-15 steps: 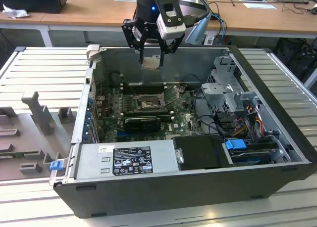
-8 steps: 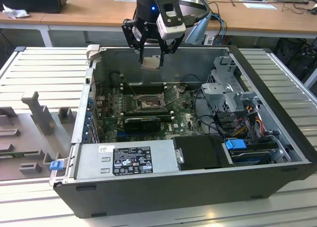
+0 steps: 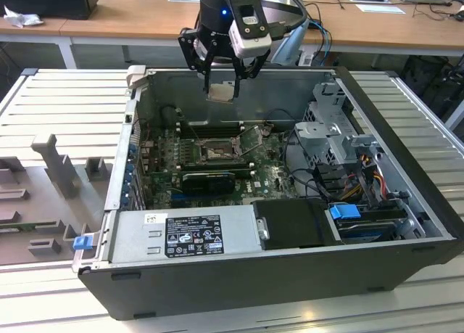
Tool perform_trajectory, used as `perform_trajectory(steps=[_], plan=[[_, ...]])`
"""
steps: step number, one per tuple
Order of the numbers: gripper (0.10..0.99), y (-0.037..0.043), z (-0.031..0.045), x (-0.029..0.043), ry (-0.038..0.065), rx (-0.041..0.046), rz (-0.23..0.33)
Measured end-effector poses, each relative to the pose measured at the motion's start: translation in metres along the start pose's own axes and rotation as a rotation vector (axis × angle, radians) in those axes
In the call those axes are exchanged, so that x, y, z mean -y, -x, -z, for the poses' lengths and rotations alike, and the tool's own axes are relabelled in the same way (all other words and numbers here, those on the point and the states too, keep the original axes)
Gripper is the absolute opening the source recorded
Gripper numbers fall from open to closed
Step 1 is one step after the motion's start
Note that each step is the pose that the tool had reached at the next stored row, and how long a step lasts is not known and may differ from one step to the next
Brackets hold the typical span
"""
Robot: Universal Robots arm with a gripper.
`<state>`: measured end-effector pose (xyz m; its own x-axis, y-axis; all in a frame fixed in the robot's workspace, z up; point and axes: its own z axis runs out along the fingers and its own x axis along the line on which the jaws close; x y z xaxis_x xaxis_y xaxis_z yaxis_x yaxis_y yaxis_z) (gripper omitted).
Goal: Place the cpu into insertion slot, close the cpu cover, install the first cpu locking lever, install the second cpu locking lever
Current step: 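Place the cpu into insertion slot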
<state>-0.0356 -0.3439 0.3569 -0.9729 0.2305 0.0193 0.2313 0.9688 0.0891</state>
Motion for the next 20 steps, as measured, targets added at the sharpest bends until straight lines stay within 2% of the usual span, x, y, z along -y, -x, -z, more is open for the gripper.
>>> perform_trajectory(steps=[20], plan=[[0.533,-0.0001,0.0,0.0,0.0,0.0016,-0.018]])
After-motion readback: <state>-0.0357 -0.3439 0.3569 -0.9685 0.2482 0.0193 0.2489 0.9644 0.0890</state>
